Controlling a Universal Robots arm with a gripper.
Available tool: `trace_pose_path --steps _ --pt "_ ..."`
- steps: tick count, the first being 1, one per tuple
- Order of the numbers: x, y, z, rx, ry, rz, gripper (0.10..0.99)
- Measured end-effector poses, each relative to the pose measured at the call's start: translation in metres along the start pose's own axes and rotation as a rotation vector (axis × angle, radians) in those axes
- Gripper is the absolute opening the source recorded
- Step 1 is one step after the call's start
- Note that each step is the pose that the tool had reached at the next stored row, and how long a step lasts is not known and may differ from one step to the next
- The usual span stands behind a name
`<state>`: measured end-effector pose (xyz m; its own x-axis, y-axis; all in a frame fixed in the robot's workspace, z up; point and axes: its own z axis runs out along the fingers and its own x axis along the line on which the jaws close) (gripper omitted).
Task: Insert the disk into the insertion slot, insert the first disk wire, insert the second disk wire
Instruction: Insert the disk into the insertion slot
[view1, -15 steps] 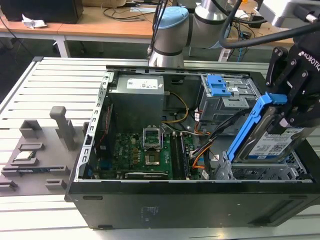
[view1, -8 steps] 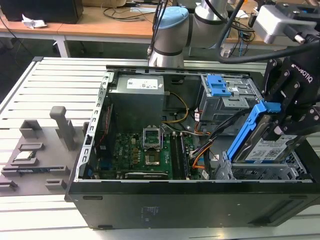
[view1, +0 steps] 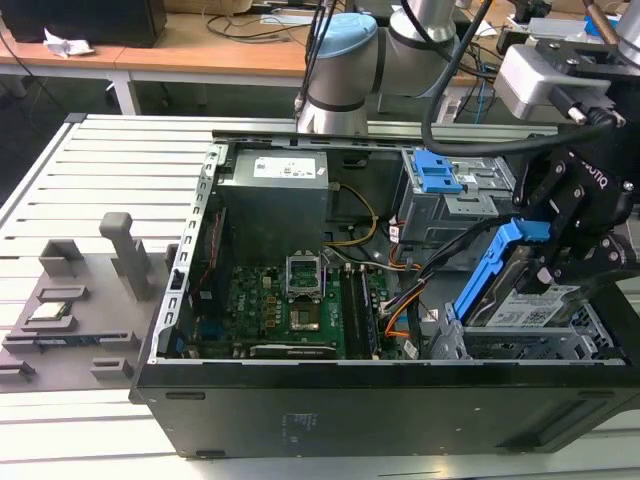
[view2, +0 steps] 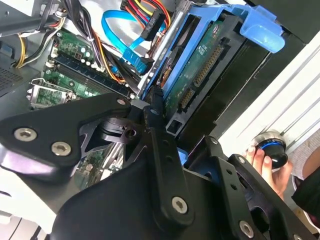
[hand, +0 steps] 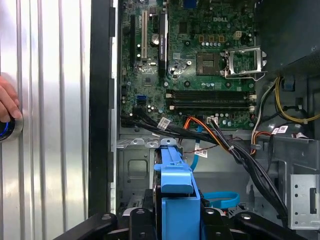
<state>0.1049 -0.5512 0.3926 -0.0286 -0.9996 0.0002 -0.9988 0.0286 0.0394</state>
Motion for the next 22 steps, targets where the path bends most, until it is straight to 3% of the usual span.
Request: trace_pose_path --steps 7,12,14,16,17,19,20,21,22 --pt "0.0000 -0.0006 0.0157 0.000 -0.0001 0.000 0.365" --pt "0.0000 -0.0006 0.0161 0.000 0.0012 0.000 0.365" --pt "0.0000 -0.0007 0.0161 0.000 0.0019 0.000 0.439" --pt "0.0000 -0.0006 0.0163 0.000 0.0028 0.000 0.439" --pt "0.0000 -0.0006 0.0163 0.000 0.0030 0.000 0.424" --pt "0.0000 -0.0006 0.0164 0.000 0.0035 0.000 0.294" --pt "0.0000 -0.0007 0.0164 0.000 0.0038 0.000 0.294" --pt "0.0000 -0.0007 0.0165 0.000 0.0040 0.000 0.173" --pt "0.0000 -0.0007 0.0165 0.000 0.0043 0.000 0.173"
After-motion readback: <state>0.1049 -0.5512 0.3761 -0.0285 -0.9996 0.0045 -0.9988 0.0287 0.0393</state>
